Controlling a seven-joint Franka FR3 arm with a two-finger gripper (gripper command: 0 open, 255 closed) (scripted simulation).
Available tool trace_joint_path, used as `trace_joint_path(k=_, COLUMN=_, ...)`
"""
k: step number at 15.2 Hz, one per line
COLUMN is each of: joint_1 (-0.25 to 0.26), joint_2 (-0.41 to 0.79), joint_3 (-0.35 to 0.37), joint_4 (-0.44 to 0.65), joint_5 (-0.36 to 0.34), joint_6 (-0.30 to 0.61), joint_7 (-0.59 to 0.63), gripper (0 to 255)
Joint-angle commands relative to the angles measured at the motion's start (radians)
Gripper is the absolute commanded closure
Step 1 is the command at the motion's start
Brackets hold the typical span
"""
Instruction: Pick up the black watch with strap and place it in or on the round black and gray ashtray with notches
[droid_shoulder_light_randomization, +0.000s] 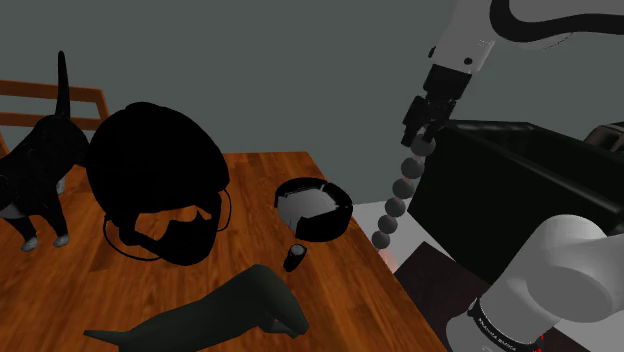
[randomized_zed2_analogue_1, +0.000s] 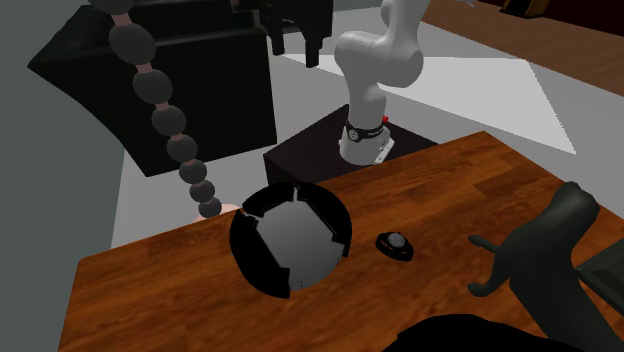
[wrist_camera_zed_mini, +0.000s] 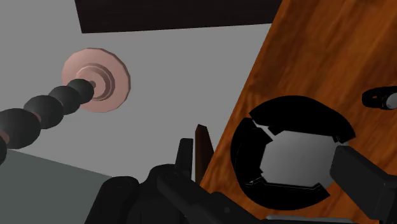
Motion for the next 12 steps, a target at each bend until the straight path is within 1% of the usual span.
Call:
trace_joint_path(k=1, joint_1=0.000, joint_2=0.000, joint_3=0.000, joint_4=0.000, joint_5=0.000, joint_6=0.000, joint_7=0.000, gripper=0)
trace_joint_path(k=6, joint_1=0.039, joint_2=0.047, joint_3=0.100, joint_4=-0.053, joint_5=0.050, joint_6=0.101, joint_7=0.088, gripper=0)
trace_joint_path(k=12, joint_1=0.081, joint_2=0.148, joint_3=0.222, joint_4=-0.077, joint_5=0.098, joint_6=0.228, joint_7=0.193, gripper=0)
